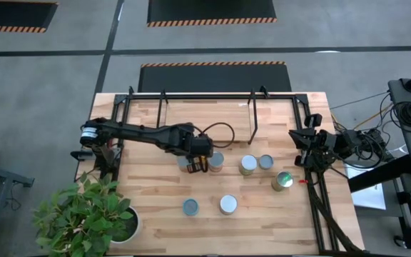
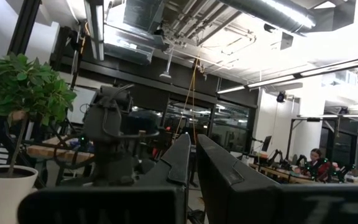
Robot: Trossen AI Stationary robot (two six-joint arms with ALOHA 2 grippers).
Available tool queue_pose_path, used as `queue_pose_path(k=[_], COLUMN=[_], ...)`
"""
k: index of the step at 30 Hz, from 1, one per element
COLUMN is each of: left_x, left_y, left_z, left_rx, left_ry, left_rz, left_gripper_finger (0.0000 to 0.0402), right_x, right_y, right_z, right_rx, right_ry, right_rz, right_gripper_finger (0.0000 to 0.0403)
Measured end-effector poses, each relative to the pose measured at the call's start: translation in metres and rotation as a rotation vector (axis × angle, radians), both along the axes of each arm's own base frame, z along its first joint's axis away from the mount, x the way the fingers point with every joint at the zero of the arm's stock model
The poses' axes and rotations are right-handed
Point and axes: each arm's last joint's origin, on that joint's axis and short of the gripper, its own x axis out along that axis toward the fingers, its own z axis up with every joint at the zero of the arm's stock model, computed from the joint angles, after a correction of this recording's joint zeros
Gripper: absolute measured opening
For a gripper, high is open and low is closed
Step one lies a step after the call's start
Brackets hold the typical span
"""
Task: Pick and place cans onto a shelf
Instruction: Adjust the big orange canned bean
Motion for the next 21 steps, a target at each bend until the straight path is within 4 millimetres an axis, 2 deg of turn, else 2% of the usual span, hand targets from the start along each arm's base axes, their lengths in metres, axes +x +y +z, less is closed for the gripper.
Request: queue_pose_path(k=[6, 10, 16, 21], left_x=[0.006, 0.007, -0.006, -0.022], left_y=[-0.001, -0.002, -0.003, -0.002], left_z=[-0.004, -0.021, -0.048, -0.05], left_rx=[-0.01, -0.077, -0.104, -0.104], left_ry=[-0.067, -0.093, 0.013, 0.154], left_rz=[0.015, 0.016, 0.076, 0.18], left_gripper_finger=[0.0, 0.0, 0.0, 0.0], right_x=[0.0, 0.0, 0.0, 0.0], right_y=[0.0, 0.0, 0.0, 0.0], right_z=[0.0, 0.0, 0.0, 0.0], right_rx=[0.0, 0.0, 0.0, 0.0], right_ry=[0.0, 0.0, 0.0, 0.0], right_rz=[0.0, 0.0, 0.001, 0.0], right_gripper_finger=[0.0018, 0.0018, 0.0018, 0.0018])
